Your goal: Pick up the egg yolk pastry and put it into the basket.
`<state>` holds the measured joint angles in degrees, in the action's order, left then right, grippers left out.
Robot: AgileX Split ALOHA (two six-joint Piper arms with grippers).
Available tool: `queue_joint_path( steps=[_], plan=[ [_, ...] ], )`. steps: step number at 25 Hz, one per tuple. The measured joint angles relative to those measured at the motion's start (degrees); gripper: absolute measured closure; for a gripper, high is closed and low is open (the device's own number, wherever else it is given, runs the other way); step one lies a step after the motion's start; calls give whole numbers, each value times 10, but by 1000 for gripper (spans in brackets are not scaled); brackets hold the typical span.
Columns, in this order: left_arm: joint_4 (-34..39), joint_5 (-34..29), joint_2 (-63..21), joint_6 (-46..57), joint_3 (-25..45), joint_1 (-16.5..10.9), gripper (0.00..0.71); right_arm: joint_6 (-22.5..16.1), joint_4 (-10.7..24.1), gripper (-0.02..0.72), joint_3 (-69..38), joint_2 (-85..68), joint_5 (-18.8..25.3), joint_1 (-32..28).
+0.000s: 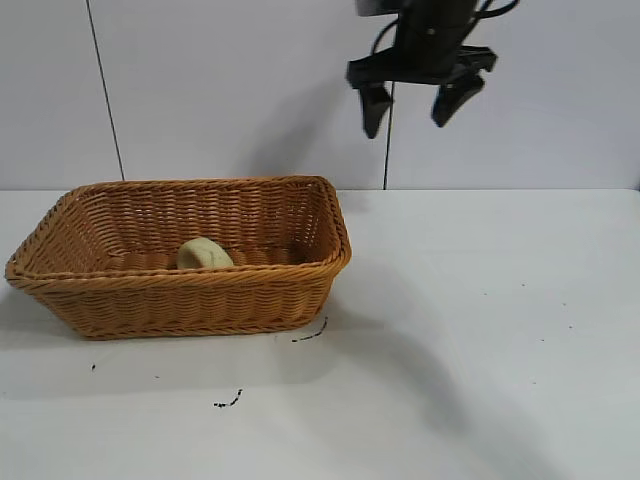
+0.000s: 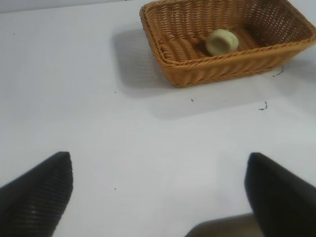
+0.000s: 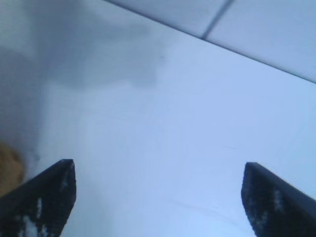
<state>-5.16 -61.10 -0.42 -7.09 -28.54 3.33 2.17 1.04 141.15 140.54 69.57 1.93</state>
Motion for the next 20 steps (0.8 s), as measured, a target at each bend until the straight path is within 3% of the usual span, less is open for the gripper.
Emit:
queue_joint_path(
  steps=[6,20],
  plan=[
    [0,0,0,0,0,0,15,1,-10,78,-108,-65,0,-10],
    [0,0,0,0,0,0,15,5,-10,80,-571,-458,-1,-10]
  ],
)
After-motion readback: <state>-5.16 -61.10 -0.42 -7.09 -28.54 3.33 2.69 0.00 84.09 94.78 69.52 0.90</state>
